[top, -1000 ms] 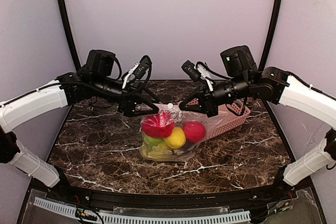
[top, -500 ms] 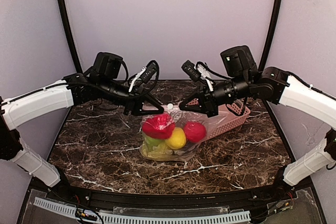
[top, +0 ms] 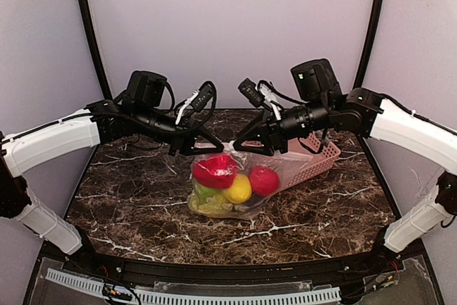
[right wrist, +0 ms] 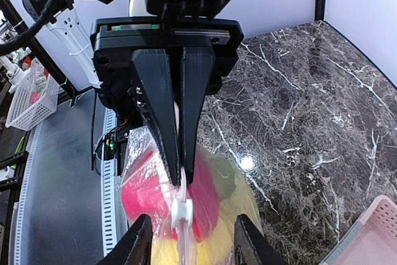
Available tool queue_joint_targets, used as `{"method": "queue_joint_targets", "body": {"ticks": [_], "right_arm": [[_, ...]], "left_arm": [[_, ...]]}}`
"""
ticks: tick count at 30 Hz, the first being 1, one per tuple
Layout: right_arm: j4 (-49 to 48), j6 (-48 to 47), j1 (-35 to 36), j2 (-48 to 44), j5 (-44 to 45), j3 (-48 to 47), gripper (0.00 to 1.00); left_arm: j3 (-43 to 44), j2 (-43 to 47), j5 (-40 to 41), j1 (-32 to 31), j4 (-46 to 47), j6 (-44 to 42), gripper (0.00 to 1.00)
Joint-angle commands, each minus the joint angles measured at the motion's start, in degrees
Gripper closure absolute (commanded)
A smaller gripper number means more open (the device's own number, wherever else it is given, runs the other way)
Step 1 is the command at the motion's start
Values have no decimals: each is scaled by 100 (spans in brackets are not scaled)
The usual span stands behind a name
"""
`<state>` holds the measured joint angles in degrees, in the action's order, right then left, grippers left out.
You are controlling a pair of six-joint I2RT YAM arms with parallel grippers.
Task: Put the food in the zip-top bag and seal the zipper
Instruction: Adjust the zipper of the zipper food storage bag.
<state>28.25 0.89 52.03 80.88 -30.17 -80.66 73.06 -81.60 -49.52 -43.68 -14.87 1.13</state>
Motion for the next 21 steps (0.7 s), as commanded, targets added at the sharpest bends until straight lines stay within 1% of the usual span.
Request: {"method": "queue_joint_targets", "body": {"ticks": [1, 4, 5, 7, 10, 11, 15, 21], "right_arm": [[-205, -22, 109, 287, -85, -278, 57], [-209, -36, 153, 393, -121, -359, 62], [-213, -42, 170, 415, -128, -377, 66], [-239, -36, 184, 440, -152, -388, 77], [-246, -27, 193, 410, -141, -369, 98], [-243, -35, 193, 373, -110, -352, 100], [-147, -29, 185, 166, 57, -195, 100], [202, 6, 72, -252, 429, 154, 100]], "left_arm": [[-15, 321, -147, -25, 253, 55, 99], [-26, 337, -130, -22, 255, 47, 99], [-28, 342, -129, -23, 256, 46, 99], [-28, 351, -118, -24, 252, 34, 99], [-52, 381, 31, -19, 247, 9, 99], [-80, 421, 105, -18, 254, -5, 99], [-174, 588, 883, 39, 95, -75, 99], [-312, 798, 1156, 429, -113, -77, 99]]}}
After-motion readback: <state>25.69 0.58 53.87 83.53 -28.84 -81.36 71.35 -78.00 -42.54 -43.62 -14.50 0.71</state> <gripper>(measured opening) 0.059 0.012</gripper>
